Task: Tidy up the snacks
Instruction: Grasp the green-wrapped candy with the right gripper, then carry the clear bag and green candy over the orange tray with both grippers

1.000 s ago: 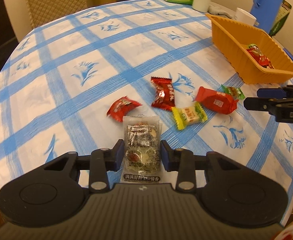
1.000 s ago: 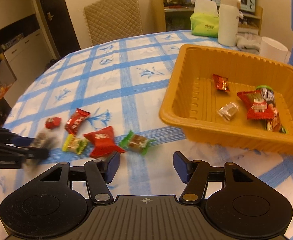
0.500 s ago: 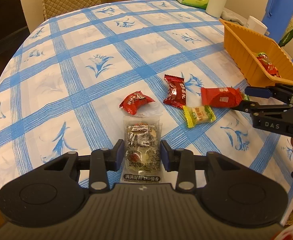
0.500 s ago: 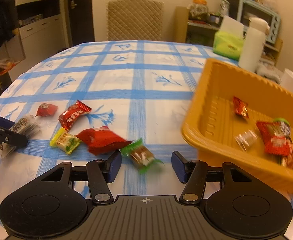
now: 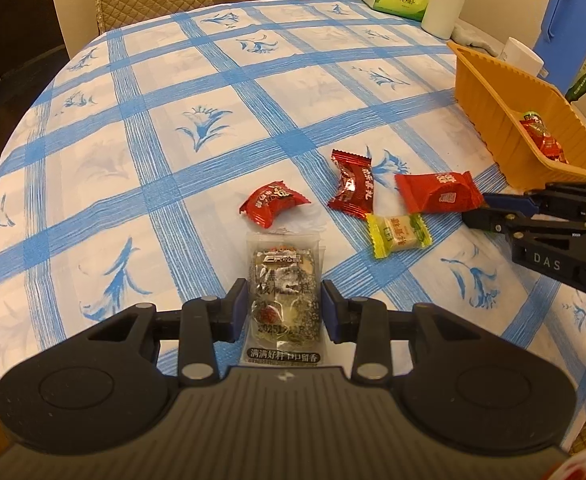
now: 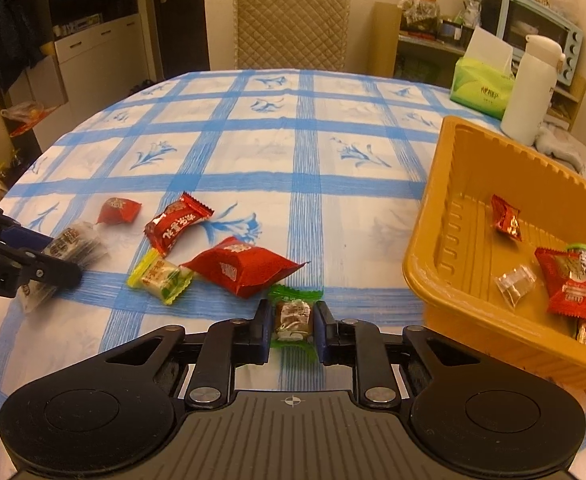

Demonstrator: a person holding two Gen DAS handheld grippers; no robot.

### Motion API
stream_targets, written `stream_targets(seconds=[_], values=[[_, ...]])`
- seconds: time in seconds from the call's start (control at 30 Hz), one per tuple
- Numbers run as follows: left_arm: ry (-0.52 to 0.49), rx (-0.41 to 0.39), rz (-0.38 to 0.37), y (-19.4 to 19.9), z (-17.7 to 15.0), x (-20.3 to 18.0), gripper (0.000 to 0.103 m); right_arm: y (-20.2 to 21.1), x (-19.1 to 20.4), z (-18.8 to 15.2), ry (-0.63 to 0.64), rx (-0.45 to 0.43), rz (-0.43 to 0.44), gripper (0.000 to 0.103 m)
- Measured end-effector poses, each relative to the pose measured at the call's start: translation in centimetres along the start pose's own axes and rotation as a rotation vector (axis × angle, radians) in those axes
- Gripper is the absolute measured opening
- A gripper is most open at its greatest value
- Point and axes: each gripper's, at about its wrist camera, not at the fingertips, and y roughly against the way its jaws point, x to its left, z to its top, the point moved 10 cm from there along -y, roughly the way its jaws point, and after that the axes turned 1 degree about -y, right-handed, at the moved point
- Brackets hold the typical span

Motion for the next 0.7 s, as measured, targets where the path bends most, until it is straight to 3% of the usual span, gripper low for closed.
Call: stream_targets(seconds=[0.3,0.7], values=[[0.009,0.001,-0.003,0.9,-0.4,-1.1,0.034,1.8,-0.6,-1.4,-0.090,0.056,0.035,0.022],[-0.007,-0.037,-0.026,4.0,-0.1,-4.7,0.034,6.6,-1.8,-2.0,-0.173,0.029,0.074,0.022]])
